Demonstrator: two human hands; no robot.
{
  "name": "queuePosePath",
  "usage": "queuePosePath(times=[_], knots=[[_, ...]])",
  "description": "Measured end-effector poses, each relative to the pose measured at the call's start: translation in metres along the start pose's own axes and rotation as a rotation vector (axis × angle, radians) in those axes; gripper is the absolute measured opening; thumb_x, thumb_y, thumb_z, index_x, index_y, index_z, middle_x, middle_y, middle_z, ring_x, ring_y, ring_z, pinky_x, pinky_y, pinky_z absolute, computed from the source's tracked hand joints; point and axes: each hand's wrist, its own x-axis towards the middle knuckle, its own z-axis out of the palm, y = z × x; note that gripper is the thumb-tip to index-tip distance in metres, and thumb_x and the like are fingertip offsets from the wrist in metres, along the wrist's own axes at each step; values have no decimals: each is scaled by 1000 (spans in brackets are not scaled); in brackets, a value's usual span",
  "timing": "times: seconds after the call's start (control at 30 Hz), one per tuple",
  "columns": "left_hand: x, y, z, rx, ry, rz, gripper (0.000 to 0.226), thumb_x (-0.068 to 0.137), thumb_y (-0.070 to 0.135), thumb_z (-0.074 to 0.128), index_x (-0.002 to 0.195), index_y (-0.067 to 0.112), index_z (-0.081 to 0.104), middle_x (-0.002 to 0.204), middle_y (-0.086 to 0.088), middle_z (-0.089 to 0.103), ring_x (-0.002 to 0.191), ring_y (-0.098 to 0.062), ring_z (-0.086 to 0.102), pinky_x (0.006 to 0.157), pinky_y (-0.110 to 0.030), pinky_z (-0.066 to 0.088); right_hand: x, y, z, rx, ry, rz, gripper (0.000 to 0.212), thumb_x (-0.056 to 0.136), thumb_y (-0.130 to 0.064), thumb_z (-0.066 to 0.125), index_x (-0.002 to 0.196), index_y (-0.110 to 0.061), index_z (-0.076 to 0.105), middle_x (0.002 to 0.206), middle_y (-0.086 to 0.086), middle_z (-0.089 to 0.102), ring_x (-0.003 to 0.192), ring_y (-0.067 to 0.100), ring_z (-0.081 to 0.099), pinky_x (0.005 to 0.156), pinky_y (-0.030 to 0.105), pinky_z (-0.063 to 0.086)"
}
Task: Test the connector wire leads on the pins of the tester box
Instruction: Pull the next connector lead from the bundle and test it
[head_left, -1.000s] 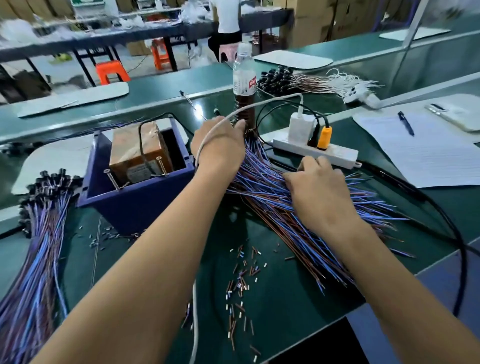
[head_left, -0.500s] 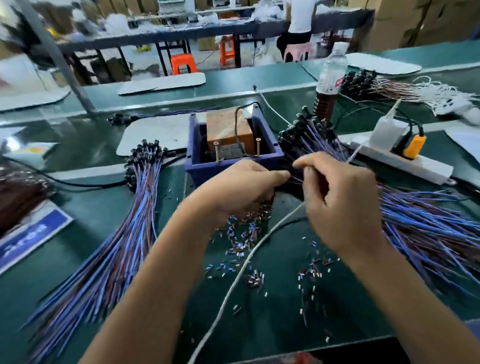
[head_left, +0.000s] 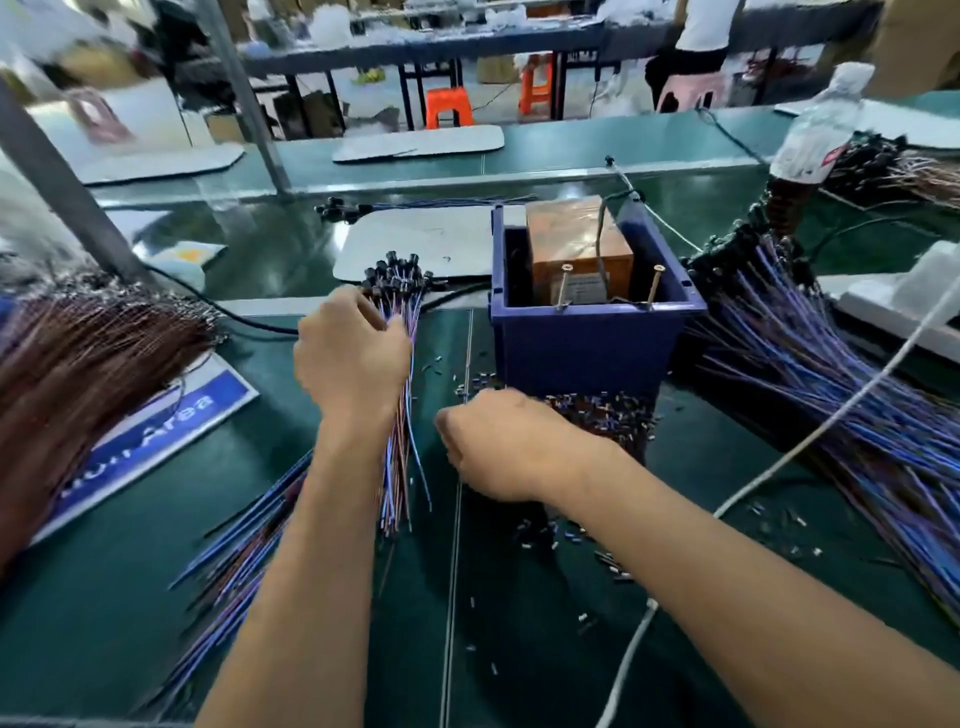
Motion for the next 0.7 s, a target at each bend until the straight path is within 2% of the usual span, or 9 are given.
queuePosePath(times=[0.07,0.17,0.3,0.37,0.47,0.53,0.6,0.63,0.7], knots=[[-8,-1,7,211,51,0,35,83,48,78,91,17,65,95,-10,70,97,-37,66,73,-37,42,12,-1,1,30,-58,33,9,98,-19,54,103,-15,61,109,17,65,83,35,52,71,35,47],[-10,-5,16,283,-47,-23,38,87,45,76,107,15,67,111,-15,65,106,-39,63,81,-42,48,19,3,3,106,-80,66,6,99,-19,50,92,-18,49,110,21,63,84,33,48,75,35,45],[-9,-4,18,235,-44,-56,21,93,33,72,105,16,71,115,-14,62,106,-38,63,86,-41,46,11,13,8,211,-24,77,11,100,-21,44,91,-16,49,94,14,56,86,35,51,73,33,36],[-10,-2,18,189,-36,-74,19,95,32,70,103,15,71,116,-15,60,108,-37,61,87,-41,46,7,15,11,261,5,85,10,99,-21,44,91,-17,50,95,12,60,92,37,58,73,34,40],[-12,0,18,66,87,-39,17,100,26,61,100,10,63,112,-15,60,109,-38,56,86,-39,39,4,14,12,323,35,117,17,99,-22,47,100,-16,62,103,15,69,96,37,62,79,35,51],[-14,3,18,-146,124,-5,13,105,22,51,96,12,52,101,-10,66,94,-35,62,79,-39,41,0,13,13,340,67,124,18,99,-23,48,102,-18,65,100,14,70,93,38,64,83,40,57],[-16,13,15,-599,54,-83,17,109,19,42,92,16,40,83,-5,72,58,-25,62,56,-34,43,-1,8,15,321,104,126,16,98,-20,49,98,-16,65,94,16,69,88,40,65,80,44,59],[-16,18,12,-834,15,-151,20,110,18,40,90,18,38,70,-2,69,44,-18,50,46,-28,37,-2,6,15,312,123,134,15,99,-19,49,98,-16,64,93,17,69,87,41,66,79,45,59],[-19,31,2,-1191,-71,-252,27,110,19,41,84,20,35,54,5,46,42,-10,29,39,-21,23,-5,1,15,362,172,184,16,102,-20,48,99,-14,62,96,17,67,90,42,65,77,44,58]])
